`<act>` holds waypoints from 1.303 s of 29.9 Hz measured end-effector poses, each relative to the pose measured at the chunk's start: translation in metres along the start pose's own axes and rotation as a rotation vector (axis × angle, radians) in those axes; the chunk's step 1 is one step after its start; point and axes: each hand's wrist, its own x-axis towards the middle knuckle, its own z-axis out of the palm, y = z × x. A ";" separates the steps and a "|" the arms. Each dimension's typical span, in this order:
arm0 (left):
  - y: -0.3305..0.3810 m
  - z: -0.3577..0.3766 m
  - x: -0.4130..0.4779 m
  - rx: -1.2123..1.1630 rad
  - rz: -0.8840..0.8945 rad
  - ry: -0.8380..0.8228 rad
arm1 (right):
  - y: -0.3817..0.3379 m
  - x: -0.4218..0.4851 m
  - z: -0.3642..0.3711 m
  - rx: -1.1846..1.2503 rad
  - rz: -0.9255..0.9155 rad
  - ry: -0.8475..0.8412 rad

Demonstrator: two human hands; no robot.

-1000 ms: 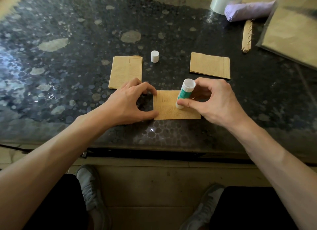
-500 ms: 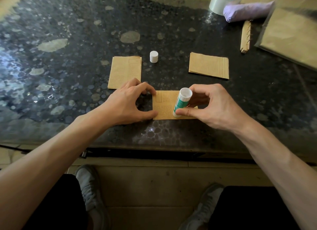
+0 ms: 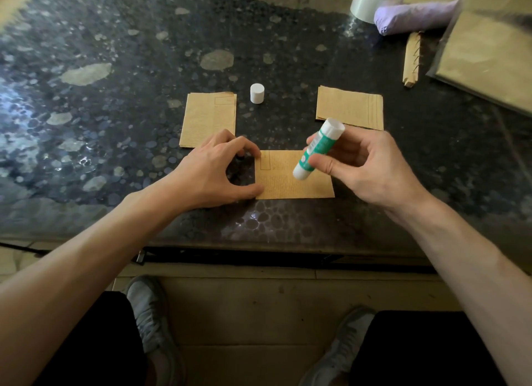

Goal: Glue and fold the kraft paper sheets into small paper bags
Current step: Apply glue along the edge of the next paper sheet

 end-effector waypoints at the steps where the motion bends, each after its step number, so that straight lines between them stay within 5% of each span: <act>1: 0.000 0.000 0.000 -0.002 0.001 -0.002 | 0.002 0.002 0.001 -0.012 -0.016 0.038; 14: 0.000 0.000 0.001 0.009 -0.007 -0.002 | 0.006 0.020 0.028 -0.330 -0.047 0.105; 39: 0.001 0.000 0.000 -0.003 -0.001 0.012 | -0.002 0.011 0.023 -0.317 -0.002 -0.115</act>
